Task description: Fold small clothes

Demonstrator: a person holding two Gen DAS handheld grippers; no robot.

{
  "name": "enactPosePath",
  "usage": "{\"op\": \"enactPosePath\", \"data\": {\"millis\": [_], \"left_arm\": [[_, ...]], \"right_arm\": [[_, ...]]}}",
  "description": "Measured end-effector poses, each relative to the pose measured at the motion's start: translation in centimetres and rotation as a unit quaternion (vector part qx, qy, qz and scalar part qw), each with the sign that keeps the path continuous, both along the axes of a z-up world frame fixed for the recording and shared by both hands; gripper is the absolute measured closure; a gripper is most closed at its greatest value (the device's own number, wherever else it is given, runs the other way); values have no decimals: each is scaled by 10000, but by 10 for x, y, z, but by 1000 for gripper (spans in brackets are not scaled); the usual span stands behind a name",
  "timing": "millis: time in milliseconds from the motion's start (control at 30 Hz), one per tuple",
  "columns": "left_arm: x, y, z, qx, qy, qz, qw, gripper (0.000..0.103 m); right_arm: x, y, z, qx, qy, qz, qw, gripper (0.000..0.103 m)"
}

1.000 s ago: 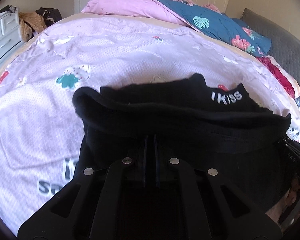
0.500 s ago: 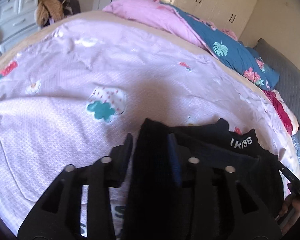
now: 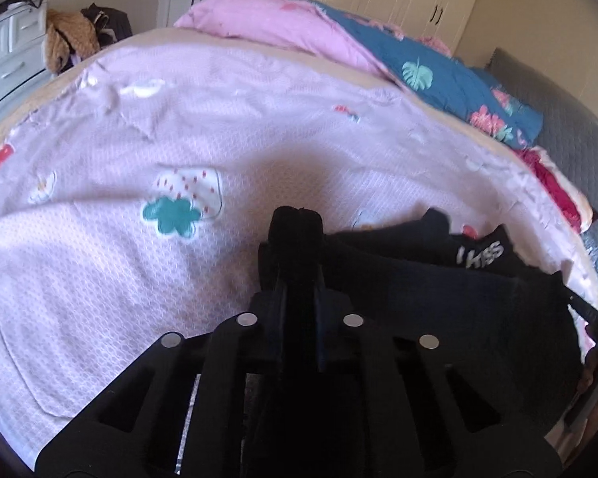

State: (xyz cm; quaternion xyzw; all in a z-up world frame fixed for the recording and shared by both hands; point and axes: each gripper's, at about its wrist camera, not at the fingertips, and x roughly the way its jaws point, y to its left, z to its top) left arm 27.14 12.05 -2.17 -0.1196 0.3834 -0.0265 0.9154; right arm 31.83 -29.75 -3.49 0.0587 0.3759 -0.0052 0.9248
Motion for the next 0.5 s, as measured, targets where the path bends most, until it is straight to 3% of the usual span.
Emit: {"op": "enactPosePath", "data": {"millis": [233,500], "left_arm": [[-8,-4,30,42,-545,65,9985,99],[-2,2,28,-18,-543,260,9982,99]], "right_arm": [[-16,-19,39,410,-775,-197,9960,95],[-6,-18,32,389,-794,-349,9955,96]]}}
